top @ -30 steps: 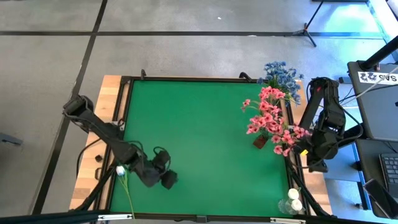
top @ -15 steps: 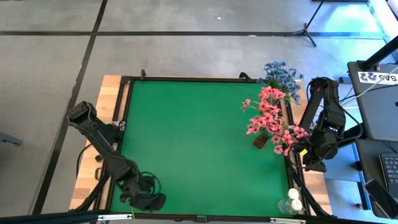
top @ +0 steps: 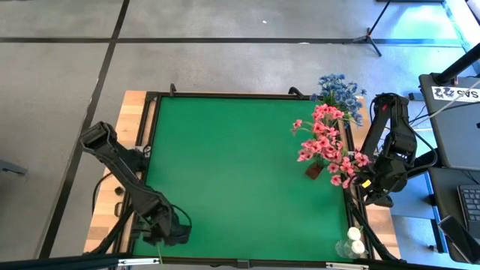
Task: Sort flowers into vase by color
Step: Put the white flower into the transparent vase
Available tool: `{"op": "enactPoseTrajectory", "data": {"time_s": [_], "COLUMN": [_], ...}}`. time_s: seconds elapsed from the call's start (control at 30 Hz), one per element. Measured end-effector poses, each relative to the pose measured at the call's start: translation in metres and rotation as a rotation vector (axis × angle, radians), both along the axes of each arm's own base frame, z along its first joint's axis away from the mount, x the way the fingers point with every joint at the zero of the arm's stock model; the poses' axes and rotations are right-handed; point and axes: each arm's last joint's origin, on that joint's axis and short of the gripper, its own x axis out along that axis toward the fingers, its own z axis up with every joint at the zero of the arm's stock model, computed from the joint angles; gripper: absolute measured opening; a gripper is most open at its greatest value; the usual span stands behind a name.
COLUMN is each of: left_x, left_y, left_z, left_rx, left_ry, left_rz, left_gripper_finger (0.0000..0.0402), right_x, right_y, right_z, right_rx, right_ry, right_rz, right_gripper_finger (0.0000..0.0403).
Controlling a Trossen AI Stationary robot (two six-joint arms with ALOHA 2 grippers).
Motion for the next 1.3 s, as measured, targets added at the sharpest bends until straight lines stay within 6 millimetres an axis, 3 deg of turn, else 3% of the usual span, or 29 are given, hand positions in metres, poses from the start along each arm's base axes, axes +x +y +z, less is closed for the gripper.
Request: {"op": "enactPoseTrajectory", "data": {"time_s": [0.33, 0.63, 0.9, 1.13, 1.3], "left_x": [-0.013, -0.033, -0.057, -0.059, -0.053], "left_y": [0.023, 0.055, 0.076, 0.083, 0.084], "left_z": [-0.044, -0.082, -0.104, -0.115, -0.113], "left_rx": [0.031, 0.053, 0.04, -0.011, -0.004], "left_ry": [0.148, 0.241, 0.233, 0.19, 0.128], "left_rz": [-0.005, -0.109, -0.099, -0.081, -0.105], "left_gripper_finger": [0.0146, 0.0146, 0.0146, 0.0144, 0.0115], "right_x": [0.001, 0.001, 0.005, 0.009, 0.011], "right_y": [0.0, 0.001, 0.014, 0.027, 0.027], "right_z": [0.0, 0.0, 0.003, 0.0, 0.0], "right_rx": [-0.002, 0.002, 0.063, 0.05, 0.027], "right_ry": [0.015, 0.041, 0.081, 0.099, 0.041], "right_rz": [-0.059, -0.106, -0.14, -0.129, -0.162], "right_gripper_finger": [0.0182, 0.0182, 0.0182, 0.0182, 0.0182]}}
